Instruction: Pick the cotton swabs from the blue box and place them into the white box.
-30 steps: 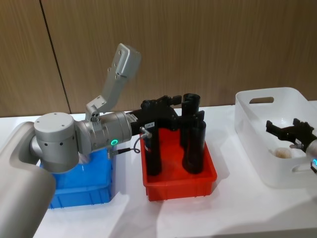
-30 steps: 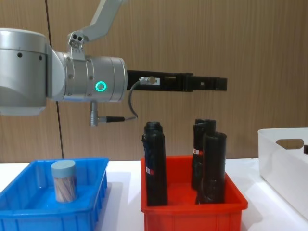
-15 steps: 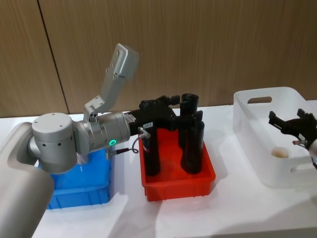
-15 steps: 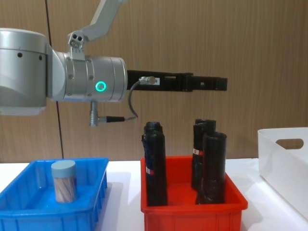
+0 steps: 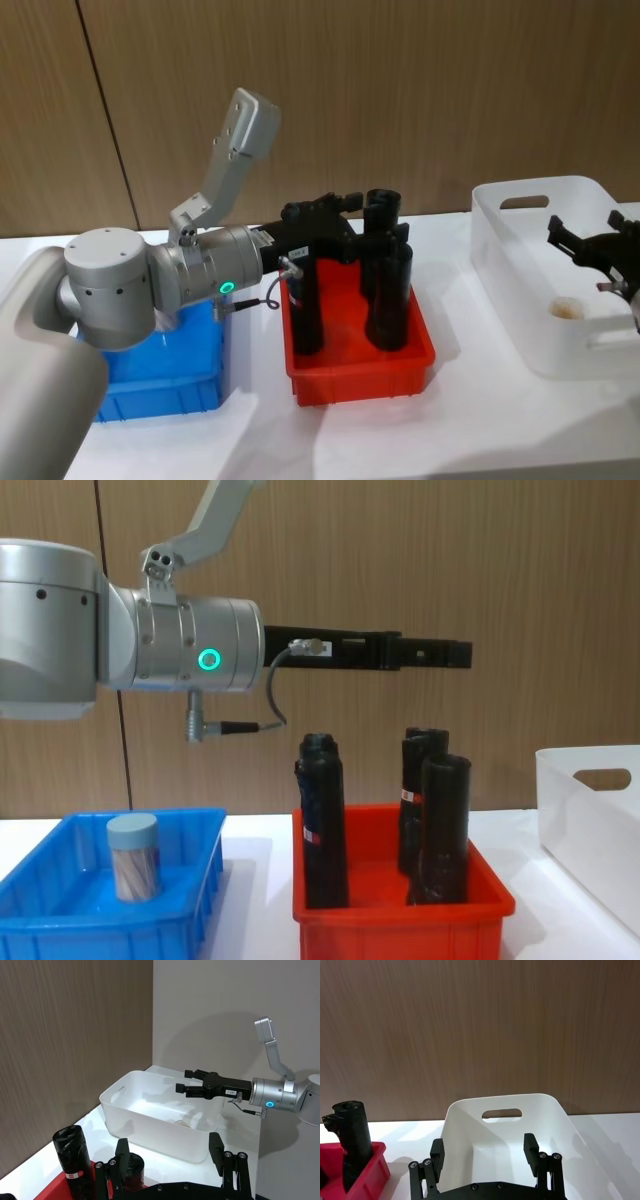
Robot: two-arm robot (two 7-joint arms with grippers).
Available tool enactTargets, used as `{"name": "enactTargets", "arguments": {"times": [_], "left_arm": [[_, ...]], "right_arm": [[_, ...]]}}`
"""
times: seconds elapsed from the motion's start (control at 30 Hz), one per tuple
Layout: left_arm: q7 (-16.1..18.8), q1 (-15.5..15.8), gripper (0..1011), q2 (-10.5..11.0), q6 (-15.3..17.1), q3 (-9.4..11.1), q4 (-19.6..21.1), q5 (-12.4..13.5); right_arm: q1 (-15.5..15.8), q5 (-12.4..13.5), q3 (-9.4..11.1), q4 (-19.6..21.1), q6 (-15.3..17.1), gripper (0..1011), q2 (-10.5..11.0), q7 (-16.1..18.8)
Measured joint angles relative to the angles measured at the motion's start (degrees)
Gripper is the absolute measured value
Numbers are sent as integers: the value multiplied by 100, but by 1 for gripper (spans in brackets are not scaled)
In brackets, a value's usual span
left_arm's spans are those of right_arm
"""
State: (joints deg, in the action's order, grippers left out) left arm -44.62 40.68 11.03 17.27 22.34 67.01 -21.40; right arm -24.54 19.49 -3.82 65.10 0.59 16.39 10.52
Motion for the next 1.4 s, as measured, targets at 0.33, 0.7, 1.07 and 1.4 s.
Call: {"name": "enactTargets", "arguments": {"times": [0.33,0.7,1.07,1.4], "left_arm": [[374,-232,1004,91,-140,32,220,78],[1227,-760,1004,303,-460,104,734,276],[2093,-1293,1004,516,-785,177,1250,472],[2777,-1707,1004,684,-1038,234,1651,625]], "right_arm": [[282,-36,-103,403,11,1001,35,-67],[844,-98,-307,1205,46,1001,102,-222],[1450,-177,-525,2070,79,1001,173,-379],[1976,-238,-714,2818,109,1001,235,-517]]}}
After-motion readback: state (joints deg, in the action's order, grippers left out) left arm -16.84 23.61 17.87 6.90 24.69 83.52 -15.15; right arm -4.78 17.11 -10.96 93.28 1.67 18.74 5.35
